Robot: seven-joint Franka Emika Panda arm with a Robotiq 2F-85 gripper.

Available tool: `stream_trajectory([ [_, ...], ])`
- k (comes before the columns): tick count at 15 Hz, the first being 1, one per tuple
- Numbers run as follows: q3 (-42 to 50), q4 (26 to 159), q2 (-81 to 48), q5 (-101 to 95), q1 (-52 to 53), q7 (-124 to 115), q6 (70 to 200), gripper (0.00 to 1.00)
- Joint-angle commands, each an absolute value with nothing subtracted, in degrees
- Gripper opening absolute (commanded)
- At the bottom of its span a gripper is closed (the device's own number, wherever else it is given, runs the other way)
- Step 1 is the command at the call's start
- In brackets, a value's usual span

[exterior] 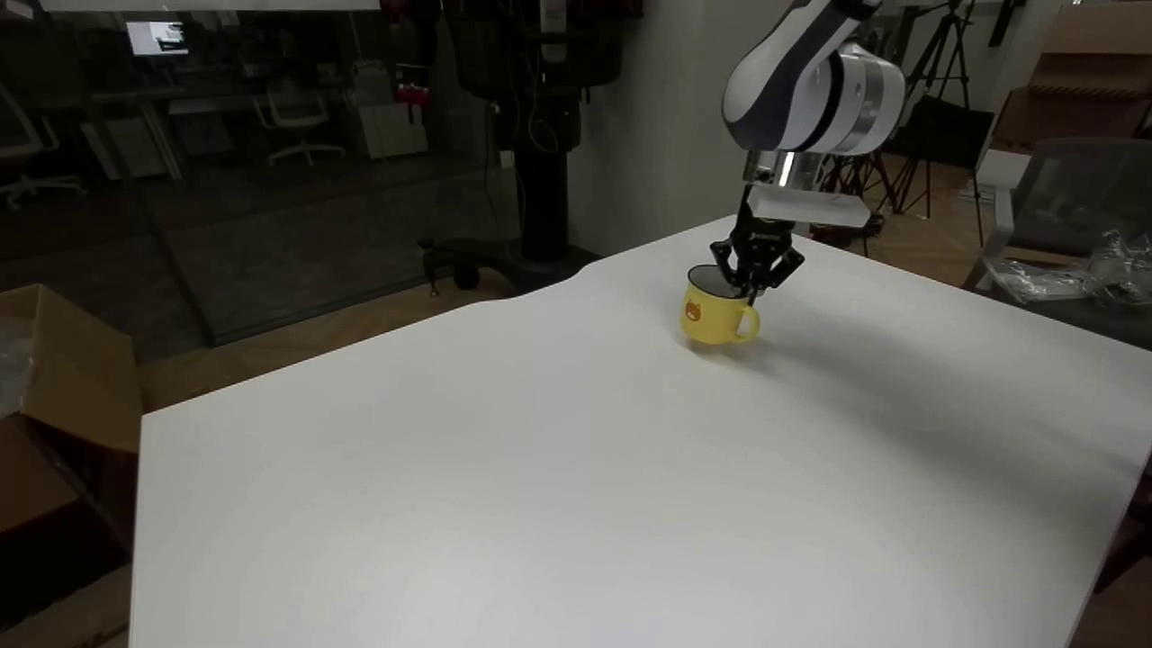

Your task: Move the cup slightly right and upward

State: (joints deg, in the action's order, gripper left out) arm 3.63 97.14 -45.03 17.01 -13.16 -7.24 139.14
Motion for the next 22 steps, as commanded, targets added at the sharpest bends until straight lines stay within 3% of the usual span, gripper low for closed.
stream_trajectory([
  [1,6.1,92.11,-47.45,18.12,-12.01,-17.48,134.83,0.03],
  [9,10.0,89.01,-49.88,19.11,-10.4,-34.92,131.79,0.03],
  [10,10.12,88.74,-49.98,19.18,-10.36,-36.06,131.05,0.07],
  [11,10.13,88.48,-50.08,19.14,-10.37,-37.05,130.58,0.35],
  [12,9.96,88.28,-50.1,19.21,-10.5,-37.78,130.13,0.36],
  [20,9.49,90.71,-46.75,19.02,-10.22,-40.12,130.32,0.9],
  [22,8.75,93.23,-44.27,19.2,-10.25,-38.32,130.44,0.99],
])
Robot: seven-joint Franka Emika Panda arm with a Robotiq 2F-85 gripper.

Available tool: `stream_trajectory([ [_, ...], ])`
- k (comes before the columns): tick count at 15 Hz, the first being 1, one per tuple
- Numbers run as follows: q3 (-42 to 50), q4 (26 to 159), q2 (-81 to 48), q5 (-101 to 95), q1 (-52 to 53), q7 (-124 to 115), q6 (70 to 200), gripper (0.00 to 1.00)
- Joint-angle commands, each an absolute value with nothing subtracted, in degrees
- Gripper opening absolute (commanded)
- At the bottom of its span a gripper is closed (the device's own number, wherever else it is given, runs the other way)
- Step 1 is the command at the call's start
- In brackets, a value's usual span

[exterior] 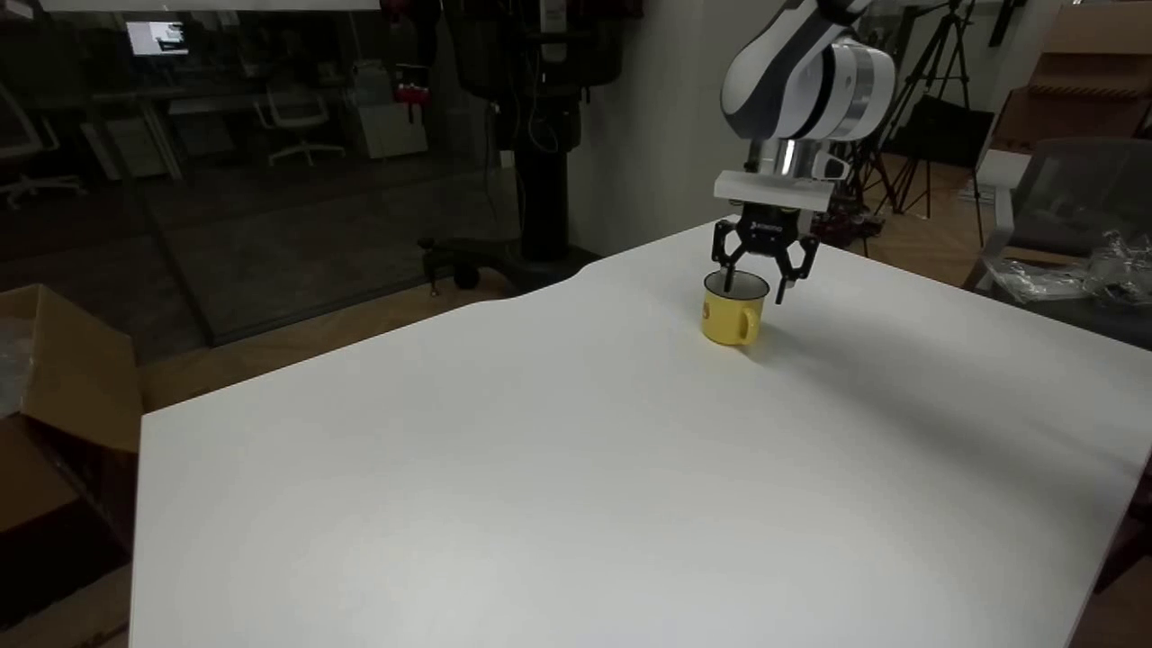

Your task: Move the cup slightly right and upward

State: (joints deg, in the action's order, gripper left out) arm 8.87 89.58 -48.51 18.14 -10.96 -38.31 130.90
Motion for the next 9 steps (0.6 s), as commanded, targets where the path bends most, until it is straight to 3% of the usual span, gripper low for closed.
stream_trajectory([
  [1,7.95,94.63,-42.78,19.6,-10.57,-36.74,130.33,1.0],
  [9,7.79,94.6,-42.81,19.78,-10.35,-35.11,130.41,1.0],
])
